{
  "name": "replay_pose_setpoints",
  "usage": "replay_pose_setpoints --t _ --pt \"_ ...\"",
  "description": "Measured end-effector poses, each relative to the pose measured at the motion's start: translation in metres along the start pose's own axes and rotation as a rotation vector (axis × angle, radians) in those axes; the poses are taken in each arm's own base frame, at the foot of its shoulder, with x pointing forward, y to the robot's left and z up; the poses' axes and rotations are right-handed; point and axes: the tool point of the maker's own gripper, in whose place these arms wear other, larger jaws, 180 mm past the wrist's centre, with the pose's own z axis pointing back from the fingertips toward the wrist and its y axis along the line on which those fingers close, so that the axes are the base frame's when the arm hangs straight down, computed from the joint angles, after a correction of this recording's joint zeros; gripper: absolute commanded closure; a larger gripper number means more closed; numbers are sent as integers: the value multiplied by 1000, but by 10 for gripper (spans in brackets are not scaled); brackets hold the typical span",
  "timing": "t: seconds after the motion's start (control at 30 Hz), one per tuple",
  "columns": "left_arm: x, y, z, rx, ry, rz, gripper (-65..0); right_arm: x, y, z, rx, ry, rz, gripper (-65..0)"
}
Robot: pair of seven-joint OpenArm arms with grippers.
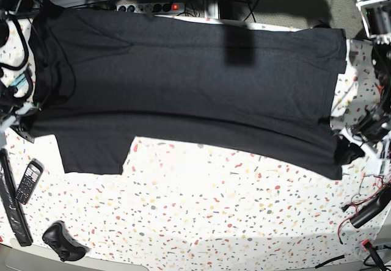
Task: Fold the T-shirt properly
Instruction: 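Lift the hem and fold it over toward the collar with both grippers, then lower the folded hem onto the shirt and open both grippers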
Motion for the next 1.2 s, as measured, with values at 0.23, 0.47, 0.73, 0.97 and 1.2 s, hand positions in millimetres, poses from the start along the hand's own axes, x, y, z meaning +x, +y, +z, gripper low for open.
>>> replay_pose_setpoints --t 0.23,0.47,0.73,0.97,1.2 --pt "-20 19 37 43 -12 37 0 -19 9 19 -26 -38 -89 0" --pt "-63 19 54 51 86 56 0 -41 10 33 -52 -27 -113 0" --pt "-96 19 65 63 189 53 0 -65 5 38 -92 66 -68 0" --pt "-111 30 70 111 286 -14 -275 -66 5 36 -88 86 -80 -265" --pt "-100 30 65 111 245 -20 -275 -4 33 8 39 -45 -141 -265"
